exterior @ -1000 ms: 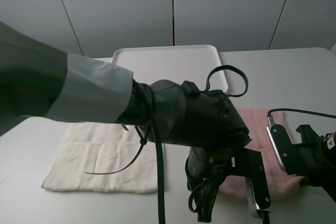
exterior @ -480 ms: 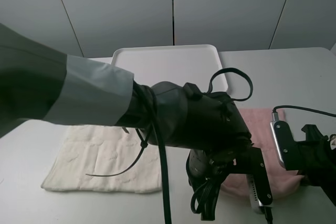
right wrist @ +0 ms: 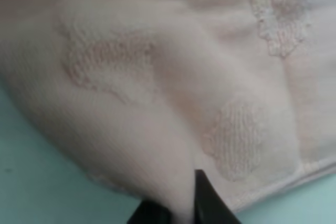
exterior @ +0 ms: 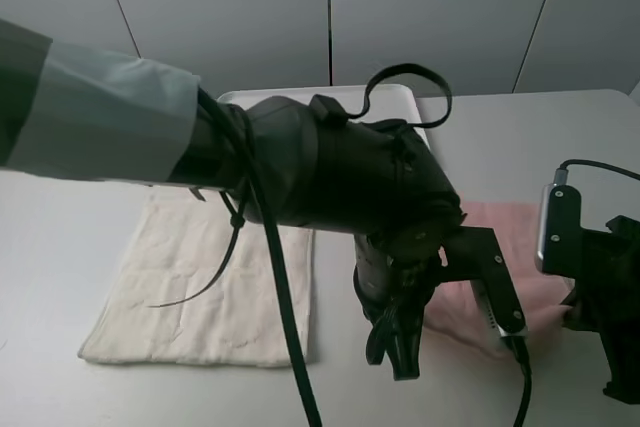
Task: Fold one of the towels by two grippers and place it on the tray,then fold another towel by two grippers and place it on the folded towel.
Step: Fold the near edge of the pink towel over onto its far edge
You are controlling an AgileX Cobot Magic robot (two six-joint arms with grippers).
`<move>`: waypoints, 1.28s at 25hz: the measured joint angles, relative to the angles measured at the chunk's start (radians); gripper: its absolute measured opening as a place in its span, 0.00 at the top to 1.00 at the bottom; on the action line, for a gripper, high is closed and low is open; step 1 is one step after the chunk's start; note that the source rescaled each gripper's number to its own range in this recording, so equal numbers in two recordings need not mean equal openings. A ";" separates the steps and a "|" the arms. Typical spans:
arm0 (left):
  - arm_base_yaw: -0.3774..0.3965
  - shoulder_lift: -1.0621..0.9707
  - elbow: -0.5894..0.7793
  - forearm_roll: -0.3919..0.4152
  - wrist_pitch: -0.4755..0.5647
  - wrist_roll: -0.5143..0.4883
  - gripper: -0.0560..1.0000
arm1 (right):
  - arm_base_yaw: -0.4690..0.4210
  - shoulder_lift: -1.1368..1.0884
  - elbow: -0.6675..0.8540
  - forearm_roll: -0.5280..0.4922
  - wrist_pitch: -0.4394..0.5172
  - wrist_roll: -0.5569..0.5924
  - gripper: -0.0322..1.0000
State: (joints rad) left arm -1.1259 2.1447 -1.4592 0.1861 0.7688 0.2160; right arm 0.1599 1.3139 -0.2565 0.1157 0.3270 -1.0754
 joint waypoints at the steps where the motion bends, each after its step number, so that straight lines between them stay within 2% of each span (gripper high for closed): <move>1: 0.014 -0.008 0.000 -0.014 -0.006 0.000 0.94 | 0.000 -0.017 0.000 0.002 0.007 0.031 0.96; 7: 0.093 -0.033 0.000 -0.084 -0.024 0.000 0.94 | 0.000 -0.133 0.000 0.058 0.007 0.203 0.96; 15: 0.123 -0.067 0.000 -0.153 -0.104 -0.010 0.94 | 0.000 -0.222 -0.007 0.078 -0.026 0.487 0.96; 25: 0.187 -0.070 0.000 -0.162 -0.175 -0.123 0.94 | 0.000 -0.195 -0.042 0.078 -0.098 0.811 0.96; 32: 0.216 -0.070 0.000 -0.164 -0.208 -0.131 0.94 | 0.000 -0.044 -0.087 0.078 -0.159 0.925 0.96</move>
State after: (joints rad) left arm -0.9098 2.0752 -1.4592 0.0223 0.5613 0.0850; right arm 0.1599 1.2698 -0.3433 0.1941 0.1678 -0.1499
